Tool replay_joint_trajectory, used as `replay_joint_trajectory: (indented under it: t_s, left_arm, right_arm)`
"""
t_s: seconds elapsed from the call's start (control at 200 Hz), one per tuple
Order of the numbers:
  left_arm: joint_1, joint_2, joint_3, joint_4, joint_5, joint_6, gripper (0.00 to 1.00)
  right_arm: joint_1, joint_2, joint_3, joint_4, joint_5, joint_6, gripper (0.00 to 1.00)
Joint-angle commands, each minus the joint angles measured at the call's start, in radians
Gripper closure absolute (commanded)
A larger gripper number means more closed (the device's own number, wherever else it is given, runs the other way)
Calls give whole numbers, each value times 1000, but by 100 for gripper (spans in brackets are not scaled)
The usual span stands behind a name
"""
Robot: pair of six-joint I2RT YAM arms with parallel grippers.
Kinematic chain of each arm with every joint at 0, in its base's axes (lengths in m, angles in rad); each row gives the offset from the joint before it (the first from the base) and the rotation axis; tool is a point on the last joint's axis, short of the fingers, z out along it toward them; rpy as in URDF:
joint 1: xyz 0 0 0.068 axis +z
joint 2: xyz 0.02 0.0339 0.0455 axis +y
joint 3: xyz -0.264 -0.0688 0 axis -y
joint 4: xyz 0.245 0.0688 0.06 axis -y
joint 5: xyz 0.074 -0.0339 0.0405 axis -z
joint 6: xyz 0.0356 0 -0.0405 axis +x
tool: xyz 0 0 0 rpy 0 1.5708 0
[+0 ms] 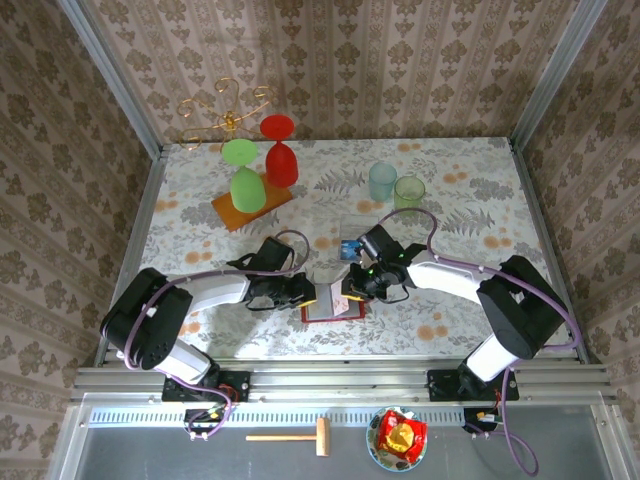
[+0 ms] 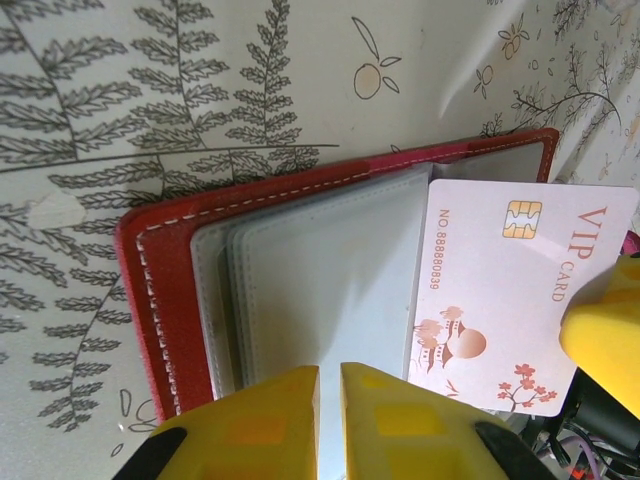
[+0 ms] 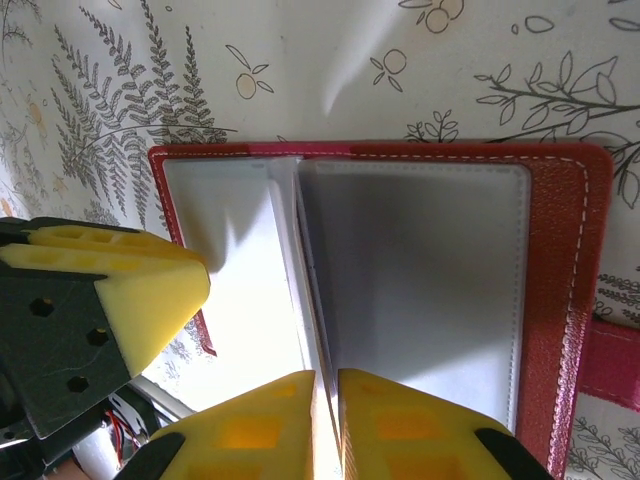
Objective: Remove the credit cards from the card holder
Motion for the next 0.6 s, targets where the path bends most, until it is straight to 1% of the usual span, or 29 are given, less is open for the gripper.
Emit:
replay_joint_trajectory:
  t_s: [0.0,0.245,0.4,0.475,0.595]
  left_arm:
    - [11,-27,-14,-5,18,9,86]
    - [14,-41,-22,-7,13,6,86]
    - [17,-52,-23,-6,6,3,86]
    - [20,-70,-26,-3,-3,-3,86]
    - [31,-96,-29,-8,-9,-3,86]
  right_arm:
    - [10,-16,8,-21,29,19,87]
    - [14,-12,11,-20,37,14,90]
    - [14,-32,15,-34,47,-4,93]
    - [13,-42,23,-54,54,-26,94]
    - [9,-66,58,-128,83,-104,97]
